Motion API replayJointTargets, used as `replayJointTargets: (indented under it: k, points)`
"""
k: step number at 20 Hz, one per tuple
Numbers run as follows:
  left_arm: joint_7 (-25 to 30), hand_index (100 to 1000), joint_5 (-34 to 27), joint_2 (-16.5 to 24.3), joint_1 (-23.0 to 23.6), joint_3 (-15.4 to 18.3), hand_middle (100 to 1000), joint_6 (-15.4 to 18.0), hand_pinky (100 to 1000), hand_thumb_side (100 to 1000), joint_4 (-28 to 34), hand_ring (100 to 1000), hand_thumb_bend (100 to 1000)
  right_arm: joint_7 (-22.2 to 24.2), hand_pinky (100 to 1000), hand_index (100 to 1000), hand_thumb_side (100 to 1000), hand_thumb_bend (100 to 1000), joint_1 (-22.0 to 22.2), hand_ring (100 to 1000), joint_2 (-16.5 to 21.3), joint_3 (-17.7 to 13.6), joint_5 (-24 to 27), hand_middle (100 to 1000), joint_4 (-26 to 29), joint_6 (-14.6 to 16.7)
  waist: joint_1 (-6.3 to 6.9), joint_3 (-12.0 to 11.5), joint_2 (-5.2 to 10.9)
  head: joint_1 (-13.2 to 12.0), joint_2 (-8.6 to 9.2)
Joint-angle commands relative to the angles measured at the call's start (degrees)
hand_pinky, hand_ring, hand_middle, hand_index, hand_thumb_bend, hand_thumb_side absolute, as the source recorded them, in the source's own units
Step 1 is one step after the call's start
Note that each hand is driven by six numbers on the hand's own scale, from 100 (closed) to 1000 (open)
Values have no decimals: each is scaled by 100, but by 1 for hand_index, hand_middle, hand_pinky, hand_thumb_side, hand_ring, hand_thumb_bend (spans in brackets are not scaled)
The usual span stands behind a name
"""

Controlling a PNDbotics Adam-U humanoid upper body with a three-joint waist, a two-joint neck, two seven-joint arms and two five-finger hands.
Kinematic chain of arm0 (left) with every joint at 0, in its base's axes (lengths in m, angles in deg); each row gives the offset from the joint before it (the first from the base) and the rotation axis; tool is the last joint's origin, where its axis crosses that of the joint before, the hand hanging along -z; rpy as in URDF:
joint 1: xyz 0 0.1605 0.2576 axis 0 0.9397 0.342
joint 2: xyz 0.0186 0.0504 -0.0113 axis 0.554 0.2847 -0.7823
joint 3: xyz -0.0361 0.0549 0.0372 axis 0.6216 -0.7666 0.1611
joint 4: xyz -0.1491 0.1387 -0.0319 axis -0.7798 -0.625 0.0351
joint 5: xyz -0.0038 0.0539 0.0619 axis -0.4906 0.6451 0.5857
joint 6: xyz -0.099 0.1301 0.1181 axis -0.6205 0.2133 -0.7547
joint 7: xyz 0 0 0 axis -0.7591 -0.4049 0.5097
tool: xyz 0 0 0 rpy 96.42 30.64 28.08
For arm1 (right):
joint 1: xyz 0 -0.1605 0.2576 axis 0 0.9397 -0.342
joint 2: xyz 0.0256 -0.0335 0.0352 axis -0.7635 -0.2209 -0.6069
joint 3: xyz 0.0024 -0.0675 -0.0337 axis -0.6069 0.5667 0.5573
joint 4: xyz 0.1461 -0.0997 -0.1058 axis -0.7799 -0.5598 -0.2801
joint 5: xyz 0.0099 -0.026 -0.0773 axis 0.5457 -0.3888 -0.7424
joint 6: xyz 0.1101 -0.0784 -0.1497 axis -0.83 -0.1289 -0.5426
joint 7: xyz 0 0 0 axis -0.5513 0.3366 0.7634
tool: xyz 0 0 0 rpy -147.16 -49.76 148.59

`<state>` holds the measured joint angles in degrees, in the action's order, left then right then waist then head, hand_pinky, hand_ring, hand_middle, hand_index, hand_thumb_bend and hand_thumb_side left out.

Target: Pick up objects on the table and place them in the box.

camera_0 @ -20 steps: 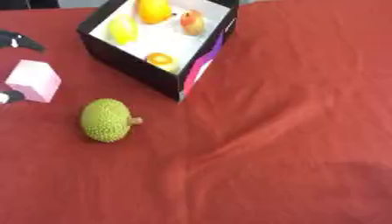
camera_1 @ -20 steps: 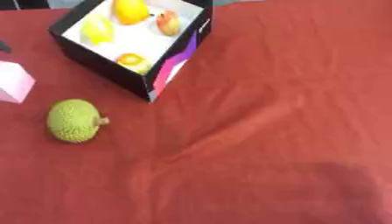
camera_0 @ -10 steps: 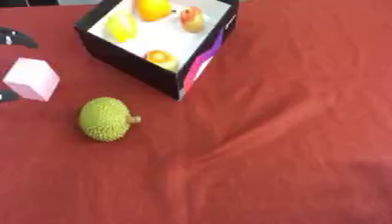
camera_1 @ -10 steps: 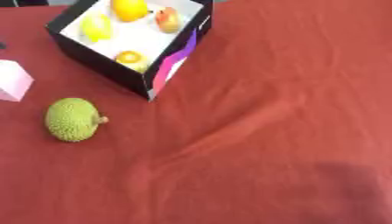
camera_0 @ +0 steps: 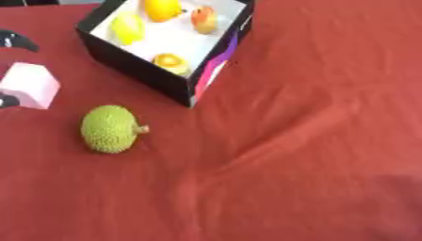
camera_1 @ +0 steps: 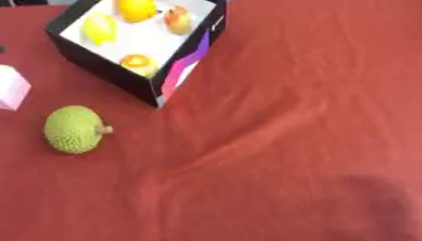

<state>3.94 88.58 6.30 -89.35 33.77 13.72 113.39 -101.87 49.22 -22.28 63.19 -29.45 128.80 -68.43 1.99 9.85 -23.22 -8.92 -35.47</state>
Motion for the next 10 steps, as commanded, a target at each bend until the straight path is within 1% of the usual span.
replayJointTargets:
  k: [1,3,7,8,10]
  points:
    - [1363,968,160,144,-137,101,868,1405,1000,387,-57,970,474,-7,1000,795,513,100,-27,839,14,-5,-41,726,96,-38,11,7,77,3,99]
    - [1338,969,262,118,-172,97,868,1405,1000,391,-98,970,483,-5,1000,794,514,100,-36,838,4,0,-46,726,96,-57,19,18,68,-7,107]
    - [1229,966,513,76,-244,134,872,1405,1000,431,-183,973,541,-5,1000,793,515,100,-49,836,-29,6,-68,724,96,-110,29,45,41,-31,131]
    - [1172,966,582,61,-265,147,870,1405,1000,426,-209,972,531,-6,1000,793,516,100,-53,836,-38,7,-77,724,96,-115,31,50,34,-39,135]
    - [1052,965,706,19,-321,170,870,1405,1000,434,-291,972,539,-2,1000,793,518,100,-68,836,-56,15,-92,724,96,-134,36,63,13,-54,143]
